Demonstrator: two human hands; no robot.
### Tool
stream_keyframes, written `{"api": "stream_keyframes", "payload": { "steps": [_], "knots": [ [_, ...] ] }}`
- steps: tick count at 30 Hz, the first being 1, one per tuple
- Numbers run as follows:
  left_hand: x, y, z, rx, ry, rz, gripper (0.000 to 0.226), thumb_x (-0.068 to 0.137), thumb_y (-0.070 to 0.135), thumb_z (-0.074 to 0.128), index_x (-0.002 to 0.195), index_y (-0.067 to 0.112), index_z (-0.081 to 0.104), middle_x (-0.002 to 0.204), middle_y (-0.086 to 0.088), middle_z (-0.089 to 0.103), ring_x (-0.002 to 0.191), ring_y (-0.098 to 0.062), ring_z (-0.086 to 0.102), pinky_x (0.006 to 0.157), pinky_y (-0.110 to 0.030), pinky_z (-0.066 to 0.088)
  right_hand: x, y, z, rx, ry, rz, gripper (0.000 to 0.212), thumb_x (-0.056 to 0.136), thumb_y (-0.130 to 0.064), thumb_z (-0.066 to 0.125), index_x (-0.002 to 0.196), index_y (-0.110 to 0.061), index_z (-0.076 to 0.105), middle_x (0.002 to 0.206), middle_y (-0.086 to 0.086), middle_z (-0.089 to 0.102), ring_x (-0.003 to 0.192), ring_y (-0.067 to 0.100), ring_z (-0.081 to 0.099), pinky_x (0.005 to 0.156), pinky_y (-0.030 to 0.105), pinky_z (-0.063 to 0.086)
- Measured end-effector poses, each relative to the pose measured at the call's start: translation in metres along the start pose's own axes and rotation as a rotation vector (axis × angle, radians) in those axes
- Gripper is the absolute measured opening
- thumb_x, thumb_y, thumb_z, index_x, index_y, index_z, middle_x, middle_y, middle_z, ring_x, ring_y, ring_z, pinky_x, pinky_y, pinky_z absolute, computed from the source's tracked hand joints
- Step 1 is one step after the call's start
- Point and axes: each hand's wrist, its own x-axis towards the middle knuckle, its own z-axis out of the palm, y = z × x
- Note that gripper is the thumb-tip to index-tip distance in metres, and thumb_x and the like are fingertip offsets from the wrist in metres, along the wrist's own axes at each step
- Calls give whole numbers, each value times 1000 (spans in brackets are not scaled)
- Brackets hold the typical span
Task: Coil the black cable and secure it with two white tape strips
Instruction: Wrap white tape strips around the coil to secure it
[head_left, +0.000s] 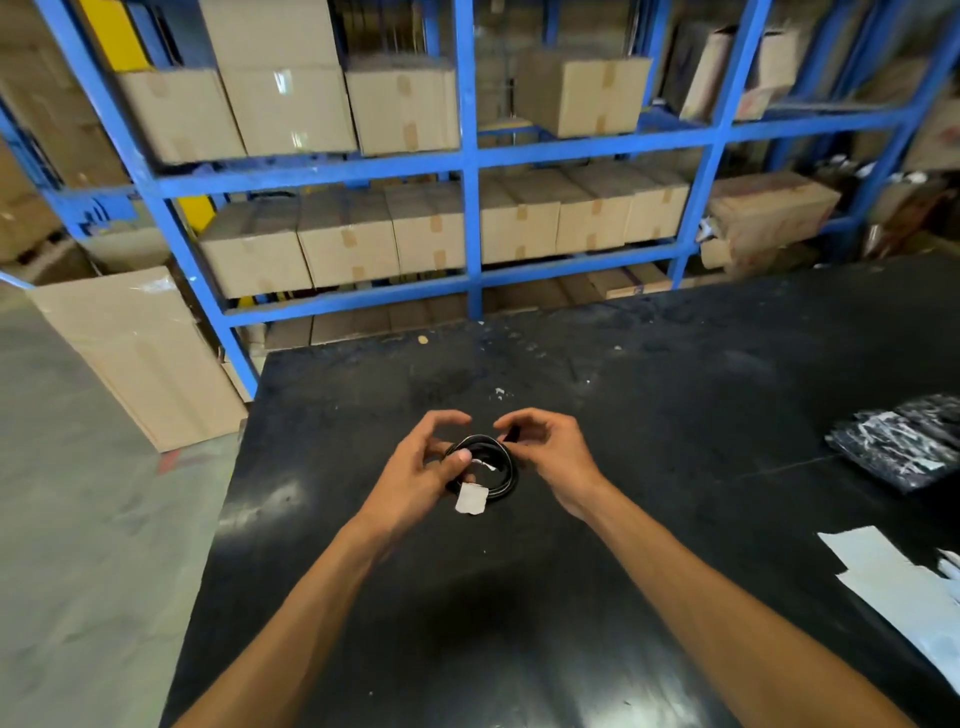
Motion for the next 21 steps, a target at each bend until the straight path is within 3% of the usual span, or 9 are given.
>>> {"api": "stream_keyframes", "payload": {
  "steps": [7, 12, 16, 21],
  "knots": [
    [-11, 14, 1, 208, -39, 145, 38, 95, 12, 54, 122, 38, 52, 88, -22, 64, 87, -35, 68, 82, -48, 54, 0, -29, -3, 155, -96, 238, 19, 84, 9, 69, 96, -5, 68, 83, 11, 70, 68, 13, 70, 61, 21, 54],
    [-16, 23, 2, 101, -68, 116, 37, 90, -5, 50, 108, 26, 59, 95, -11, 72, 92, -29, 70, 76, -31, 54, 0, -44, -7, 108, -116, 270, 19, 86, 10, 67, 94, -7, 70, 80, 7, 67, 69, 13, 68, 62, 21, 54],
    [-18, 32, 2, 59, -98, 100, 37, 85, -8, 53, 101, 24, 61, 97, -6, 74, 96, -24, 70, 81, -36, 55, -1, -55, -7, 102, -118, 241, 18, 83, 10, 70, 92, -5, 70, 77, 7, 65, 69, 15, 67, 64, 22, 56],
    [-19, 39, 1, 64, -99, 155, 28, 87, 7, 67, 105, 28, 64, 104, -5, 74, 101, -22, 69, 87, -42, 58, 0, -64, -11, 68, -76, 250, 18, 82, 9, 71, 89, -7, 73, 81, 9, 67, 73, 18, 68, 72, 30, 56]
  ]
}}
